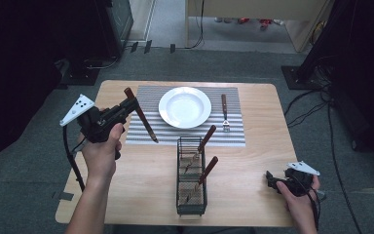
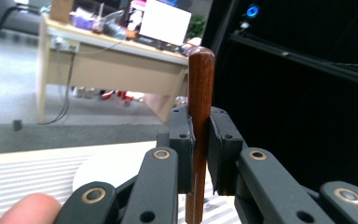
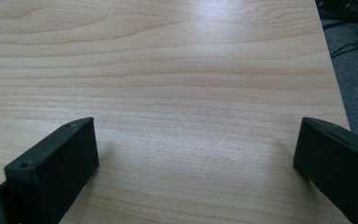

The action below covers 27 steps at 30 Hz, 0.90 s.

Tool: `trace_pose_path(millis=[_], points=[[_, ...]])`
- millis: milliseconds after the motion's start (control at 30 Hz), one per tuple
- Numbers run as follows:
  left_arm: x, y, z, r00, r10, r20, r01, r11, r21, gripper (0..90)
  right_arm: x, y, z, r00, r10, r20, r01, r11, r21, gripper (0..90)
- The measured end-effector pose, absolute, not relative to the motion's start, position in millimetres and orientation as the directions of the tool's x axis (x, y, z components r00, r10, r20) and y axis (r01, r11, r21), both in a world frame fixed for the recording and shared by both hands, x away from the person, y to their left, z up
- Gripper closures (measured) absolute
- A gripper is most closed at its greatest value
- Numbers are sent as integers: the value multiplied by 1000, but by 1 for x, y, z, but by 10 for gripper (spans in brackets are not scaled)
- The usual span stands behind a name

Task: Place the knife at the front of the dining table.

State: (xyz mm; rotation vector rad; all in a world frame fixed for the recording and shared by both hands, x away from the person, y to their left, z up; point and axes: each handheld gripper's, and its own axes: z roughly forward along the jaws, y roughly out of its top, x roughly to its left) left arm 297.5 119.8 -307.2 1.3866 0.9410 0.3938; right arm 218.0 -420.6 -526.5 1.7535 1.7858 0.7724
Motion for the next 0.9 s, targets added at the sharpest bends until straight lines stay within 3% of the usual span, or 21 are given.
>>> trace_pose_path(millis=[433, 567, 900], points=[[338, 134, -345, 511, 791, -338, 359, 161, 919, 825, 218, -421, -526, -30, 999, 28, 706, 2, 709, 0], [355, 132, -356, 491, 818, -299, 372, 114, 921, 825, 218, -421, -526, -31, 999, 28, 705, 2, 709, 0], [388, 135, -378, 438, 838, -326, 439, 117, 891, 825, 218, -421, -526, -31, 999, 28, 705, 2, 709, 0]])
